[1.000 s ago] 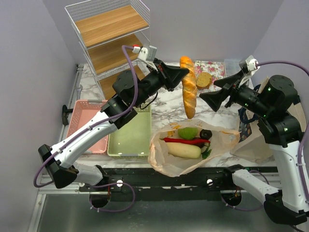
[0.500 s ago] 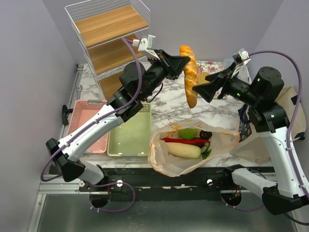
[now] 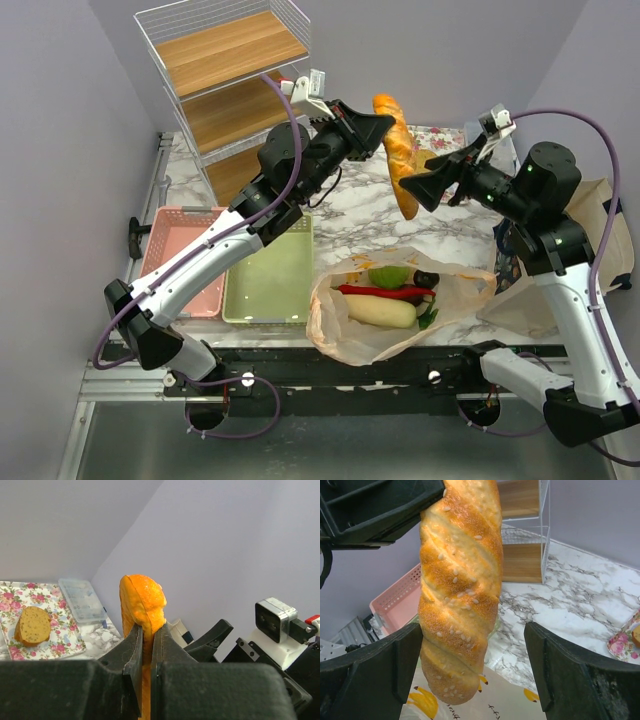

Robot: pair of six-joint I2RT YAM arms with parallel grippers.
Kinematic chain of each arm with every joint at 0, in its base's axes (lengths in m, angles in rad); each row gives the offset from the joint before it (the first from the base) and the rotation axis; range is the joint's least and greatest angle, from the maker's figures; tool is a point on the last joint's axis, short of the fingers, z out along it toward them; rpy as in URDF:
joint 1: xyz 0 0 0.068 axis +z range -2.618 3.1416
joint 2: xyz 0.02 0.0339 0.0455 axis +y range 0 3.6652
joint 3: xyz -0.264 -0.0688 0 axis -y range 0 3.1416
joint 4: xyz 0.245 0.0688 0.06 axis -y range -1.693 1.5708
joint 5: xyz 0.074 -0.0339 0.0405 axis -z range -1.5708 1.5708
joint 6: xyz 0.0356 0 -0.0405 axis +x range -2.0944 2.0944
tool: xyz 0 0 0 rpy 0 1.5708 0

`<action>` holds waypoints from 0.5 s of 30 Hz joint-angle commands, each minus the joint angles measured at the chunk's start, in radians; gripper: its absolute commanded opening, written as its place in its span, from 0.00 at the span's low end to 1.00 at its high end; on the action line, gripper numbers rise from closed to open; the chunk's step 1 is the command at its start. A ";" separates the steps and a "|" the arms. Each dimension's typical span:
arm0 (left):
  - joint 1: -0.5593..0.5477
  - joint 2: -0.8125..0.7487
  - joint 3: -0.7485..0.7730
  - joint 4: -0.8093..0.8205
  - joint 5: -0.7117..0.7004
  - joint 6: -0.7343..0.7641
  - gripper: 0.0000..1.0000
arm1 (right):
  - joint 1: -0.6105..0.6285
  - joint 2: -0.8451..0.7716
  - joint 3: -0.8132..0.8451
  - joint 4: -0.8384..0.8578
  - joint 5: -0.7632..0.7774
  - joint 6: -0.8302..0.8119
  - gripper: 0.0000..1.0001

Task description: Untie the knot of the grocery bags and take out the mixed food

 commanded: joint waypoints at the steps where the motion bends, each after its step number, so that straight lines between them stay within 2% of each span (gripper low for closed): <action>1: 0.002 0.001 0.051 0.015 -0.016 -0.024 0.00 | -0.005 -0.004 -0.026 0.018 0.016 -0.012 0.90; 5: 0.004 0.010 0.062 0.010 -0.020 -0.029 0.00 | -0.004 0.003 -0.034 0.017 -0.049 0.009 1.00; 8: 0.008 0.012 0.059 0.007 -0.017 -0.038 0.00 | -0.004 0.002 -0.042 0.030 -0.067 0.013 0.98; 9: 0.008 0.013 0.056 0.006 -0.015 -0.041 0.00 | -0.001 0.003 -0.041 0.032 -0.066 0.010 0.93; 11: 0.008 0.010 0.051 0.004 -0.012 -0.046 0.00 | -0.004 0.005 -0.036 0.031 -0.055 0.005 0.75; 12: 0.010 0.010 0.049 0.004 -0.011 -0.046 0.00 | -0.004 0.006 -0.036 0.031 -0.042 0.002 0.59; 13: 0.010 0.009 0.047 0.004 -0.012 -0.045 0.00 | -0.004 0.004 -0.034 0.031 -0.027 -0.002 0.47; 15: 0.015 0.006 0.041 0.007 -0.004 -0.039 0.09 | -0.004 0.006 -0.029 0.025 0.017 -0.004 0.20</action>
